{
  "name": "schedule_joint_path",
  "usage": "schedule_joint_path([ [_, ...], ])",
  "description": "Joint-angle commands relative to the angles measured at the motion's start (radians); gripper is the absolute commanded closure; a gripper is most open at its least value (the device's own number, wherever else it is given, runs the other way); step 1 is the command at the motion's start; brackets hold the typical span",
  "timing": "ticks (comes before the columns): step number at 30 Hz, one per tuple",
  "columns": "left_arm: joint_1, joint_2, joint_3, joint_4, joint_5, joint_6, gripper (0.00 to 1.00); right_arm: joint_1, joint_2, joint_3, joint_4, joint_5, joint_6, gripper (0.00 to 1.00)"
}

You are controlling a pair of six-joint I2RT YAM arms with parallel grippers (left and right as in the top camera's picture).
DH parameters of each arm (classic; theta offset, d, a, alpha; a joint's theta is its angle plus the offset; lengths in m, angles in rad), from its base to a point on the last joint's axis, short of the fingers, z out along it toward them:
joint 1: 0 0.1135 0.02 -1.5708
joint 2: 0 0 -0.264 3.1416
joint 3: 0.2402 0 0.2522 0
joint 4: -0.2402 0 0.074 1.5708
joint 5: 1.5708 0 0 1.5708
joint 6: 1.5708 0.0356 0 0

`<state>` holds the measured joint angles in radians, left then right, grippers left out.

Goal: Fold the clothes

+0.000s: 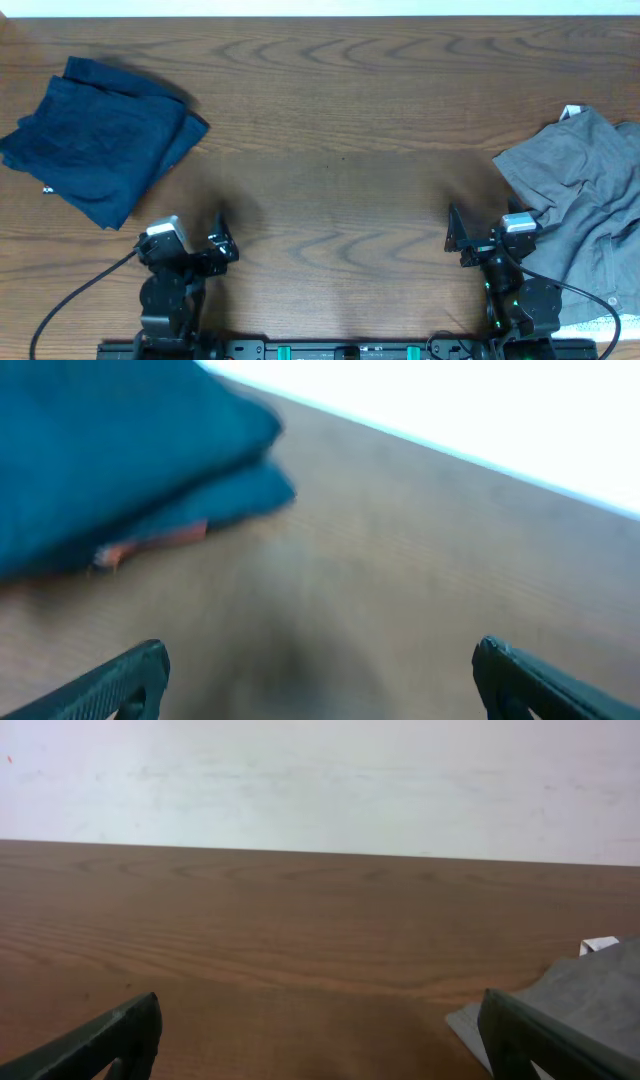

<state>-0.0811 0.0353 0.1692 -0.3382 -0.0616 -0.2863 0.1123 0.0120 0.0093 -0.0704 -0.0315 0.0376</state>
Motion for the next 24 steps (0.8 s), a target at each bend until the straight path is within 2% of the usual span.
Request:
schedule_joint_path([
  [1,0.027,-0.033,-0.088,0.161,-0.002,0.018,0.02,-0.011,-0.006,-0.004,-0.001,-0.010,0.009,0.01],
  [4,0.043,-0.034,-0.162,0.332,-0.003,0.033,0.02,-0.011,-0.006,-0.004,-0.001,-0.010,0.009,0.01],
  [6,0.047,-0.034,-0.165,0.353,-0.006,0.074,0.02,-0.011,-0.006,-0.004,-0.001,-0.010,0.009,0.01],
  [12,0.047,-0.033,-0.165,0.266,0.018,0.095,0.02,-0.011,-0.006,-0.004,-0.001,-0.010,0.009,0.01],
  [14,0.047,-0.031,-0.165,0.265,0.055,0.094,0.02,-0.011,-0.006,-0.004,-0.001,-0.010,0.009,0.01],
  [24,0.047,-0.031,-0.165,0.265,0.053,0.095,0.02,-0.011,-0.006,-0.004,-0.001,-0.010,0.009,0.01],
])
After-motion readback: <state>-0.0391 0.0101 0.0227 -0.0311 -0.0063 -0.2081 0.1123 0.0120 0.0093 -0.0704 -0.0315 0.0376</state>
